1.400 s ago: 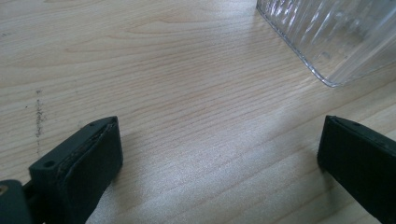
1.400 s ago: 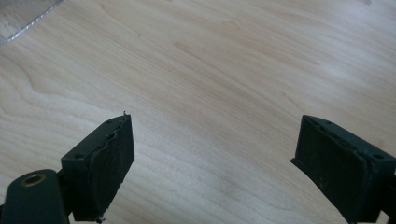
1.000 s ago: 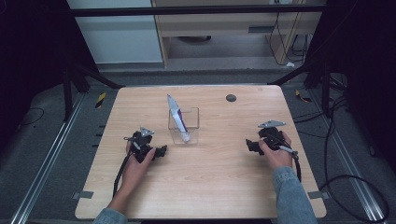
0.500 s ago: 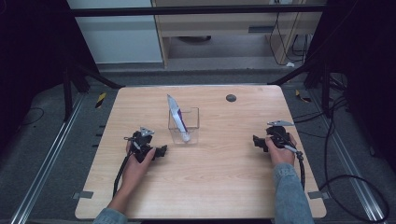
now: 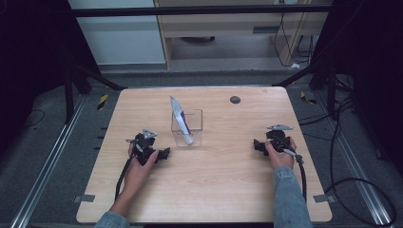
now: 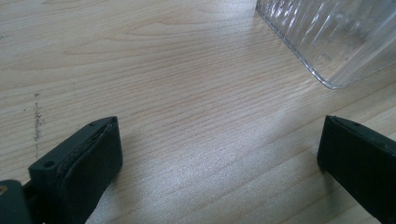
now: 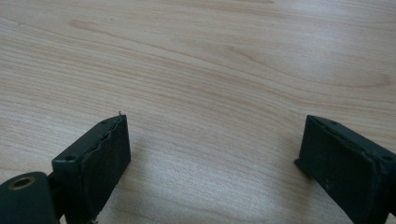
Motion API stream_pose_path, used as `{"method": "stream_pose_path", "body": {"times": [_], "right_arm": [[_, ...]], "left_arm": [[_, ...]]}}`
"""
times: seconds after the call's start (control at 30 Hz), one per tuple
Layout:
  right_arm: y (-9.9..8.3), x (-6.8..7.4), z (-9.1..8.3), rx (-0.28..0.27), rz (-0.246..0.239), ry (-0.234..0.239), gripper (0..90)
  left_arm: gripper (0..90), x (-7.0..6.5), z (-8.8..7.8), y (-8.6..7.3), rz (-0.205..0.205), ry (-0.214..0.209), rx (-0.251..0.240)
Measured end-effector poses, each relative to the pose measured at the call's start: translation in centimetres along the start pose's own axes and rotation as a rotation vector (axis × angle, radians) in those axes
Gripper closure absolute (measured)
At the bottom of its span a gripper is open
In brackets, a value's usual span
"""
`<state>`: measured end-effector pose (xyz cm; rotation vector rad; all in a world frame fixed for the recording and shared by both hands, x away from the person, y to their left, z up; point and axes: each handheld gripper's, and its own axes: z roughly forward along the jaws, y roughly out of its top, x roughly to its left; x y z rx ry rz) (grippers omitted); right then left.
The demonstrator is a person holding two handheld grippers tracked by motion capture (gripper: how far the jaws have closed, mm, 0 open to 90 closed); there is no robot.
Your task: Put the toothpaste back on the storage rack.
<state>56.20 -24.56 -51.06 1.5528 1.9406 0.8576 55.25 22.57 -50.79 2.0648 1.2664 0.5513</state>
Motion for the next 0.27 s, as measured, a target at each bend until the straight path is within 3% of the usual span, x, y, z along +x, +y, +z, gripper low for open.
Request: {"method": "stream_pose_path", "body": {"times": [0.13,0.27], "right_arm": [[0.0,0.38,0.06,0.011,-0.016,0.012,3.5],[-0.13,0.79,0.01,0.026,0.026,-0.025,0.3]], "left_arm": [[0.0,0.0,0.0,0.0,0.0,0.001,0.0],[0.0,-0.04,-0.01,-0.02,-0.001,0.002,-0.001]]}}
